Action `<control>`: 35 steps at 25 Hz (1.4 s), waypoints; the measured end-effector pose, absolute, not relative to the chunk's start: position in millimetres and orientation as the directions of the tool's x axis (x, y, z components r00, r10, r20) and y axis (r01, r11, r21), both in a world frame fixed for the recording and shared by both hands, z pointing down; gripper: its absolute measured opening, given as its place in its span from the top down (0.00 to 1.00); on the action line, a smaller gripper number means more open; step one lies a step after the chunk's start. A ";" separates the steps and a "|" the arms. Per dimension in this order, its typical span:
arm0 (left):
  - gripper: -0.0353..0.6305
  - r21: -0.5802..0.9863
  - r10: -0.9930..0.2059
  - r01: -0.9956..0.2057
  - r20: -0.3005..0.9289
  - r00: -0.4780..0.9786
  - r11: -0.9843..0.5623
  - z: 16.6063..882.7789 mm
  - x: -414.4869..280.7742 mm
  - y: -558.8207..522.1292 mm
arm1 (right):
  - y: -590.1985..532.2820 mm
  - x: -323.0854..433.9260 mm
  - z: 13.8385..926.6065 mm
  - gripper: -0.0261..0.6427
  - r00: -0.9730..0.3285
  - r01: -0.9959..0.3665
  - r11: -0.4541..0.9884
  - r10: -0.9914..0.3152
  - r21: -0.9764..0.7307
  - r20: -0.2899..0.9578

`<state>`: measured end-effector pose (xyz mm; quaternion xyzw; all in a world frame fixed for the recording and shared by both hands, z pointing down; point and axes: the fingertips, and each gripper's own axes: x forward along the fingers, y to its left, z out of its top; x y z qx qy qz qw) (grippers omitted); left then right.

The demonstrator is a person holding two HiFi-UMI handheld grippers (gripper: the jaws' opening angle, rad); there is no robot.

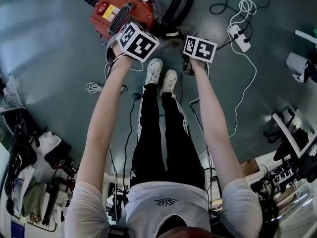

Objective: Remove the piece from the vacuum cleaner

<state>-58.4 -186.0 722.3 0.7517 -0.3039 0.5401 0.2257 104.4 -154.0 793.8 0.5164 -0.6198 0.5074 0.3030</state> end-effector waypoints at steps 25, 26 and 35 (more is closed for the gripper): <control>0.94 0.155 -0.393 -0.872 0.847 0.359 -0.465 689.6 -69.3 -175.1 | -110.4 111.6 738.9 0.93 -0.217 -0.976 0.102 -0.309 -0.194 0.926; 0.94 0.191 -0.410 -0.888 0.833 0.372 -0.418 679.5 -69.0 -172.5 | -110.9 113.8 729.4 0.93 -0.212 -0.976 0.116 -0.316 -0.184 0.925; 0.94 0.371 -0.634 -0.900 0.645 0.427 -0.229 531.5 -71.3 -164.5 | -113.2 119.8 597.3 0.93 -0.204 -0.979 0.099 -0.418 -0.178 0.885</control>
